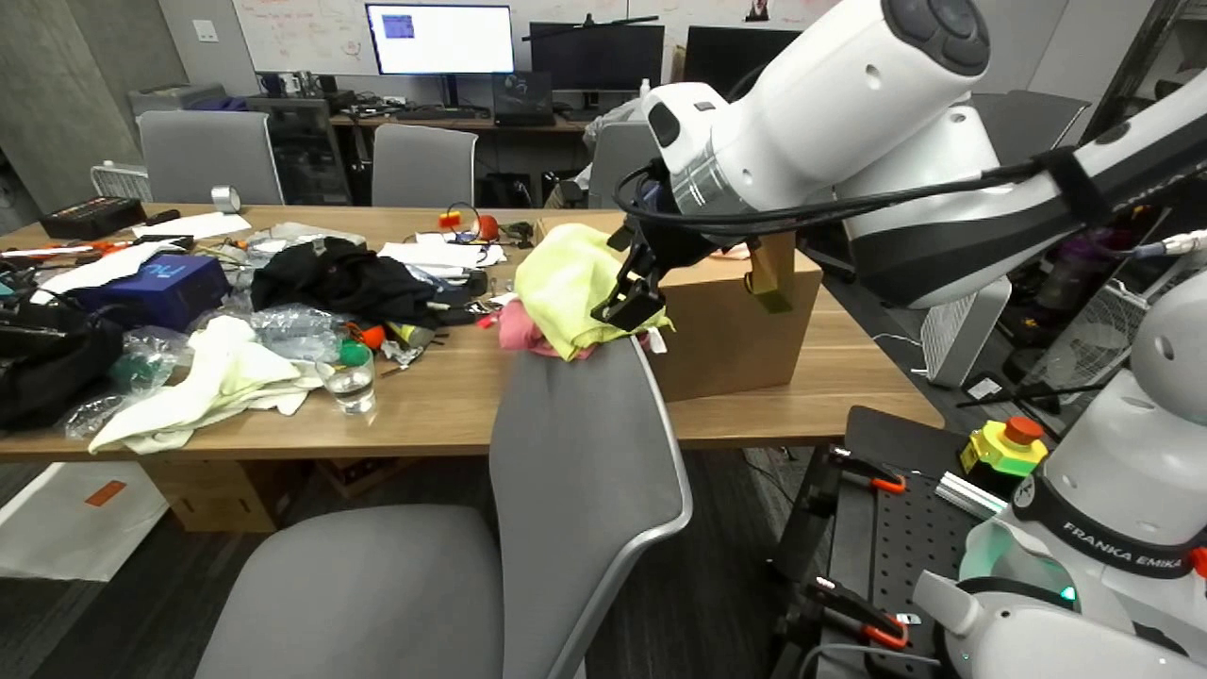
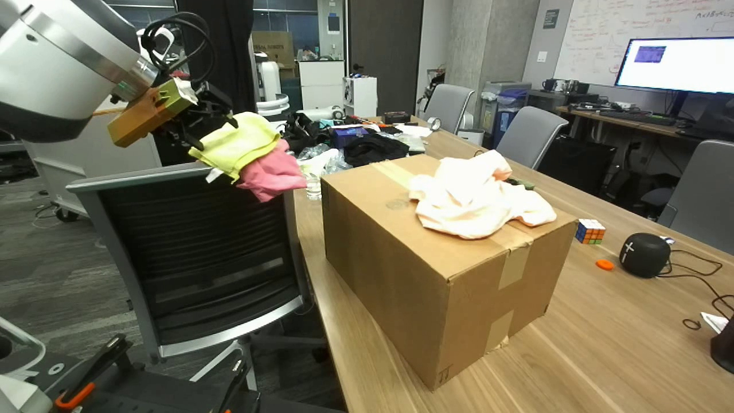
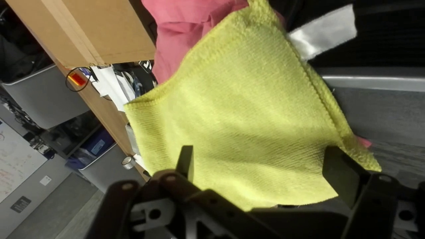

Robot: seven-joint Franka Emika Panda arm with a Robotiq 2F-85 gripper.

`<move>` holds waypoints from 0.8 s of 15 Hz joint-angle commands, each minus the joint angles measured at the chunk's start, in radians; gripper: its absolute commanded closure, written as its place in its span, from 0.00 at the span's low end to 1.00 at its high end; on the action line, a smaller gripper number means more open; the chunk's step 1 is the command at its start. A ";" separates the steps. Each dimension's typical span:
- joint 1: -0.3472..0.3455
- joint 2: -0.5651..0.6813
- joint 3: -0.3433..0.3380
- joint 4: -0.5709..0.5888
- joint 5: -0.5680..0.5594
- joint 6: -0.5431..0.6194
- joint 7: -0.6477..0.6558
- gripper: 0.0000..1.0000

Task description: Put the shirts on the chair onto the box

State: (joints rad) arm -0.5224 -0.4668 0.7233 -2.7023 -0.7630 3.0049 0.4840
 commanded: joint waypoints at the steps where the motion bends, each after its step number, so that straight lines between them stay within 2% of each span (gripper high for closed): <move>1: -0.031 0.013 0.034 0.014 -0.009 -0.021 0.012 0.26; 9: -0.015 0.041 0.007 0.028 0.011 -0.057 -0.011 0.89; 11: -0.003 0.045 -0.009 0.030 0.020 -0.057 -0.020 0.99; 12: 0.009 0.050 -0.020 0.033 0.030 -0.064 -0.029 1.00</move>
State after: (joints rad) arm -0.5366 -0.4375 0.7332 -2.6959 -0.7597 2.9611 0.4836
